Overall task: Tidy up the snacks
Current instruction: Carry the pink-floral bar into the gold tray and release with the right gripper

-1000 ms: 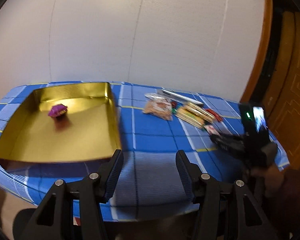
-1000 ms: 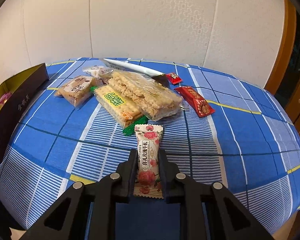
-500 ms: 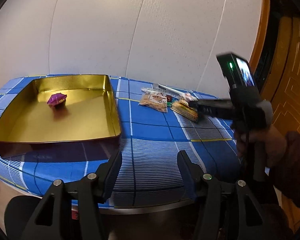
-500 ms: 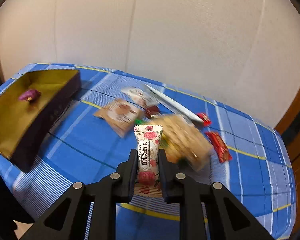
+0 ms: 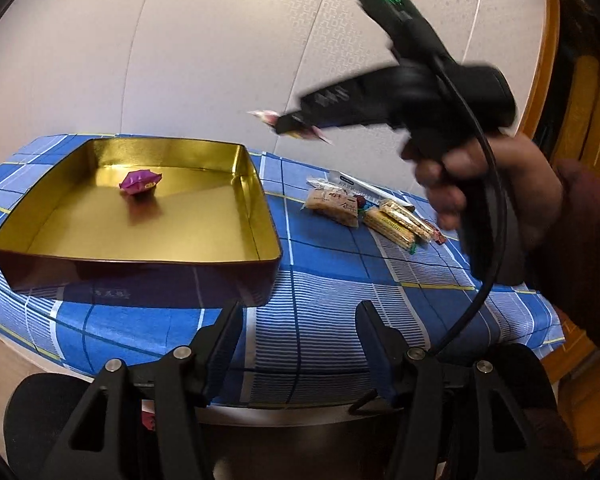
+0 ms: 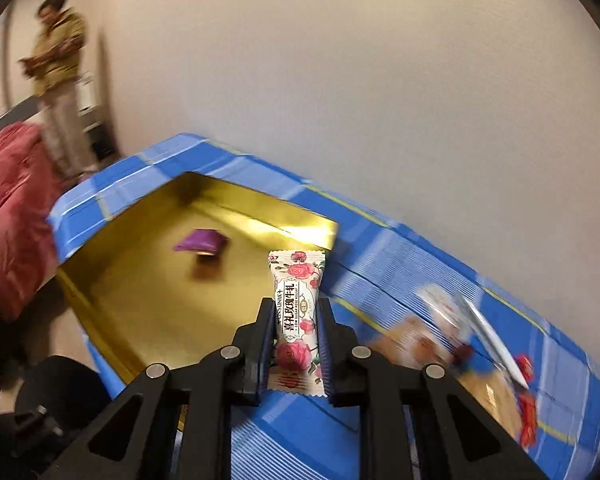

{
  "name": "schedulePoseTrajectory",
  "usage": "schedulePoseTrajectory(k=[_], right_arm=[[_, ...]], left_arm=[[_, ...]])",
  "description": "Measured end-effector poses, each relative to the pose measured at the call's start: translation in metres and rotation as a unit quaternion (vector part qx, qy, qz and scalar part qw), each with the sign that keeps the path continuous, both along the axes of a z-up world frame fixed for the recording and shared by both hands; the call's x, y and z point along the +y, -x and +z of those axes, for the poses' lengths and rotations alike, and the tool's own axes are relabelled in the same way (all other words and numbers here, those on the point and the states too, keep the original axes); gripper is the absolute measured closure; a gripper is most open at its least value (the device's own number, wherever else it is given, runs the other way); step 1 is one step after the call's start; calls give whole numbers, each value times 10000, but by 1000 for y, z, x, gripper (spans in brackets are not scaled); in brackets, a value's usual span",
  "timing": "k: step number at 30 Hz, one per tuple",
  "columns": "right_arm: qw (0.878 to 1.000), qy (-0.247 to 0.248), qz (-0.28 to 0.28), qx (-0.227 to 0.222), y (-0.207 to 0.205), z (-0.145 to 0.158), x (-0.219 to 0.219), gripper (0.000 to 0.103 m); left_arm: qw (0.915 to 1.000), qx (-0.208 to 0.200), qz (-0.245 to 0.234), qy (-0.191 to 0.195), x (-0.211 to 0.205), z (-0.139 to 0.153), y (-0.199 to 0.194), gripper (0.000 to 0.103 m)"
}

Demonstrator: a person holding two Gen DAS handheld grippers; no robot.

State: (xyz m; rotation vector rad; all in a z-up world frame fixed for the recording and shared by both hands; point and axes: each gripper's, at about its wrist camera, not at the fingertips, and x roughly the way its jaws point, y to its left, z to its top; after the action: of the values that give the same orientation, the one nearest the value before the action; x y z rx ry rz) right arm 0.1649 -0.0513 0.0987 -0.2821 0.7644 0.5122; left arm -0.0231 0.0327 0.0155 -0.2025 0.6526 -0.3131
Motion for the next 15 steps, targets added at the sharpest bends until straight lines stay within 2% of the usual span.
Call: schedulePoseTrajectory(k=[8, 15], right_arm=[[9972, 358, 636, 136, -19, -14, 58, 83], [9949, 645, 706, 335, -36, -36, 80, 81]], left_arm=[[9998, 114, 138, 66, 8, -5, -4, 44], [9995, 206, 206, 83, 12, -7, -8, 44]])
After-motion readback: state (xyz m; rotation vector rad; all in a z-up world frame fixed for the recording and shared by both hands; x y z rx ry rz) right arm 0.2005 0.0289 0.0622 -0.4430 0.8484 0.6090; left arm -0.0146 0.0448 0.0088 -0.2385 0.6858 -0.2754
